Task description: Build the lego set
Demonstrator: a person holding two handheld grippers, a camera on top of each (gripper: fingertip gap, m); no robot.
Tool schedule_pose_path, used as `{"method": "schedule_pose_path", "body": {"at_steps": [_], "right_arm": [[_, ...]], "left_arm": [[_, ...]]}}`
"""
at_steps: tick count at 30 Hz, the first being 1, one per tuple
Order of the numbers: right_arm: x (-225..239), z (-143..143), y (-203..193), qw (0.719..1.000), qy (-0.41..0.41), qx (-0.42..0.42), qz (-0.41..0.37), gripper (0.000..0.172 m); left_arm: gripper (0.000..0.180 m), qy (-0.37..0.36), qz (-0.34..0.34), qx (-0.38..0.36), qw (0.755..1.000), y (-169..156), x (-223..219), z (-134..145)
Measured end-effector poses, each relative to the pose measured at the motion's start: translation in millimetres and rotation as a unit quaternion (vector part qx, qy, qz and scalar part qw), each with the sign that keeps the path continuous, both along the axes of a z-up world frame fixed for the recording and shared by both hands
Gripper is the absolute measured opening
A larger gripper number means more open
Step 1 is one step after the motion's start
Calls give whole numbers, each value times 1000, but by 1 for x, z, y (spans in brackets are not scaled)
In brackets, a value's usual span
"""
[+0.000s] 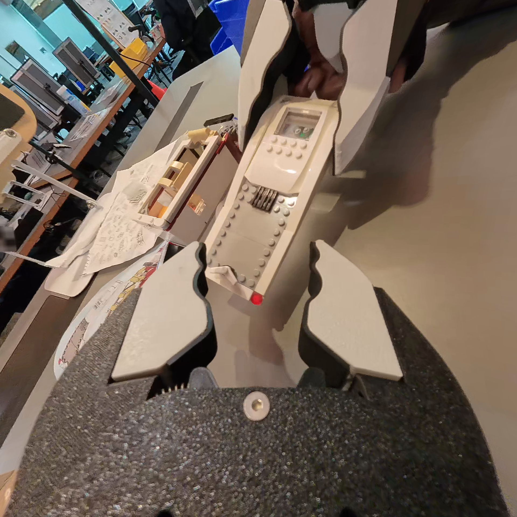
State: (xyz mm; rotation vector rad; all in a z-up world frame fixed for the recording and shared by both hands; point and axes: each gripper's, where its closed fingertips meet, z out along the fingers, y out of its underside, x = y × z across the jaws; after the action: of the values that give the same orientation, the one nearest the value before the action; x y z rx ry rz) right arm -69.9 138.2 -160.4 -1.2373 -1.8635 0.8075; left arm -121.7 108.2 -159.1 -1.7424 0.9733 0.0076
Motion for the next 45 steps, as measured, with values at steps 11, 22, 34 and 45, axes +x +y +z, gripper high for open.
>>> {"method": "schedule_pose_path", "body": {"at_steps": [11,22,34,45], "right_arm": [[1,1,-13,999,1,16,32,76],[3,6,-26,998,11,14,55,76],[2,7,-31,998,17,16,65,76],[1,4,-28,997,21,26,66,76]], "left_arm": [[95,79,-6,-90,993,10,8,-16],[83,169,-39,-146,974,9,23,-34],[83,196,-36,-138,970,10,28,-43],[82,171,-19,-121,978,11,28,-42]]}}
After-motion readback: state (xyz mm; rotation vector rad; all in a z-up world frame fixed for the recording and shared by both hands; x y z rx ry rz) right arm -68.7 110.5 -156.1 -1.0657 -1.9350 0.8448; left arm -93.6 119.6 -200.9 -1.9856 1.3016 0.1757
